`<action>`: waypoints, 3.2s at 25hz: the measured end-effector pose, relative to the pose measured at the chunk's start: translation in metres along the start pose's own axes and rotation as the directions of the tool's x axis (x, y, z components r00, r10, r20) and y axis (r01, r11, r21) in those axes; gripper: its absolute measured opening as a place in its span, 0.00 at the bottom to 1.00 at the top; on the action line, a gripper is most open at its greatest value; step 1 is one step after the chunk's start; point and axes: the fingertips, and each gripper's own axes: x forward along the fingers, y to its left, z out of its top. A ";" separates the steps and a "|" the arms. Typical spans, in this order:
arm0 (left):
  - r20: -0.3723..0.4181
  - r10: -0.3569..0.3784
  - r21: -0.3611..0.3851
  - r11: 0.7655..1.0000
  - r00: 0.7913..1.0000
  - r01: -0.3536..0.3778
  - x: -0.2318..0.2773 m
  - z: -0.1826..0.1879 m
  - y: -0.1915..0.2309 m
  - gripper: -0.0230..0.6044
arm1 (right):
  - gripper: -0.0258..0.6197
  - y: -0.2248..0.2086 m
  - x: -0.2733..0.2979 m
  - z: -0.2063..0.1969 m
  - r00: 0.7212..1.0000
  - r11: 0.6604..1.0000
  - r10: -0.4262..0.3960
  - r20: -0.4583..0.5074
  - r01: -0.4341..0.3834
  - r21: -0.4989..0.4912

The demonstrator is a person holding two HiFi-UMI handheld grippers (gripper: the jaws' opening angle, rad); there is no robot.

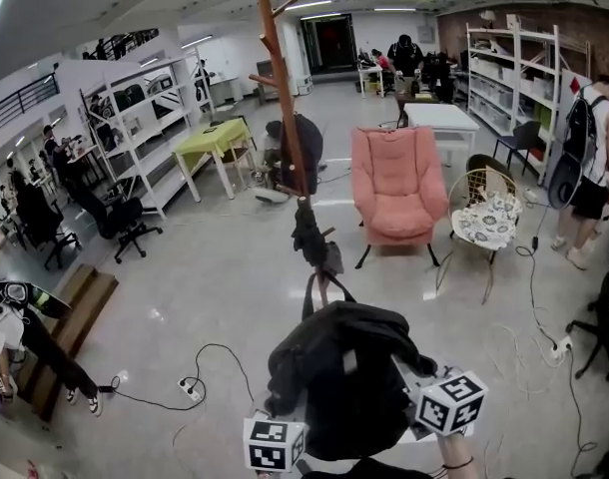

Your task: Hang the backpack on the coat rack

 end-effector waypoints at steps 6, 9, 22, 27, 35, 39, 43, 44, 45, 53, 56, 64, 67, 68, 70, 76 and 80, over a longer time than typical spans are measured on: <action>-0.007 0.019 -0.014 1.000 1.000 -0.019 0.007 -0.001 -0.003 0.20 | 0.10 -0.010 0.005 0.000 1.000 1.000 0.017 -0.008 -0.017 0.001; -0.015 0.030 -0.025 0.999 0.999 -0.030 0.007 -0.002 -0.001 0.20 | 0.10 -0.010 0.011 0.000 0.999 1.000 0.031 -0.016 -0.031 0.008; -0.055 0.039 -0.056 0.998 0.998 -0.043 0.044 0.001 0.021 0.20 | 0.10 -0.030 0.056 0.003 0.997 0.999 0.047 -0.059 -0.045 0.027; -0.064 0.033 -0.066 0.997 0.997 -0.037 0.066 0.015 0.040 0.20 | 0.10 -0.039 0.086 0.011 0.996 0.999 0.042 -0.075 -0.039 0.037; -0.067 0.017 -0.059 0.998 0.998 -0.021 0.114 0.029 0.082 0.20 | 0.10 -0.057 0.144 0.018 0.997 0.998 0.024 -0.068 -0.021 0.051; -0.057 0.004 -0.049 0.999 0.998 -0.007 0.139 0.047 0.103 0.20 | 0.10 -0.067 0.174 0.030 0.998 0.999 0.009 -0.058 -0.006 0.047; -0.047 -0.015 -0.041 0.999 0.999 0.013 0.158 0.061 0.122 0.20 | 0.10 -0.072 0.198 0.043 0.999 0.999 -0.005 -0.049 0.007 0.043; -0.044 -0.020 -0.038 0.999 0.999 0.019 0.163 0.066 0.128 0.20 | 0.10 -0.072 0.205 0.047 0.999 0.999 -0.010 -0.045 0.011 0.041; -0.042 -0.026 -0.035 0.999 0.999 0.024 0.168 0.070 0.134 0.20 | 0.10 -0.073 0.212 0.051 0.999 0.999 -0.015 -0.041 0.017 0.039; -0.015 -0.069 0.018 0.997 0.998 0.069 0.207 0.098 0.170 0.20 | 0.10 -0.086 0.253 0.069 0.998 0.998 -0.057 0.005 0.057 0.036; -0.001 -0.075 0.043 0.996 0.997 0.075 0.217 0.112 0.185 0.20 | 0.10 -0.087 0.266 0.081 0.998 0.997 -0.064 0.027 0.063 0.035; 0.018 -0.097 0.100 0.990 0.995 0.095 0.248 0.155 0.214 0.20 | 0.10 -0.102 0.305 0.115 0.993 0.995 -0.087 0.077 0.083 0.052; 0.025 -0.097 0.112 0.989 0.995 0.094 0.258 0.168 0.221 0.20 | 0.10 -0.108 0.316 0.125 0.992 0.995 -0.089 0.089 0.084 0.055; 0.028 -0.101 0.109 0.989 0.994 0.098 0.261 0.172 0.222 0.20 | 0.10 -0.110 0.320 0.128 0.992 0.995 -0.088 0.092 0.083 0.056; 0.032 -0.102 0.108 0.989 0.994 0.099 0.269 0.179 0.226 0.20 | 0.10 -0.115 0.328 0.134 0.992 0.995 -0.086 0.096 0.080 0.060; 0.032 -0.090 0.114 0.990 0.995 0.086 0.303 0.200 0.241 0.20 | 0.10 -0.138 0.359 0.149 0.993 0.994 -0.082 0.080 0.076 0.075; 0.016 -0.089 0.112 0.990 0.996 0.086 0.322 0.214 0.250 0.20 | 0.10 -0.151 0.378 0.158 0.995 0.993 -0.081 0.063 0.075 0.087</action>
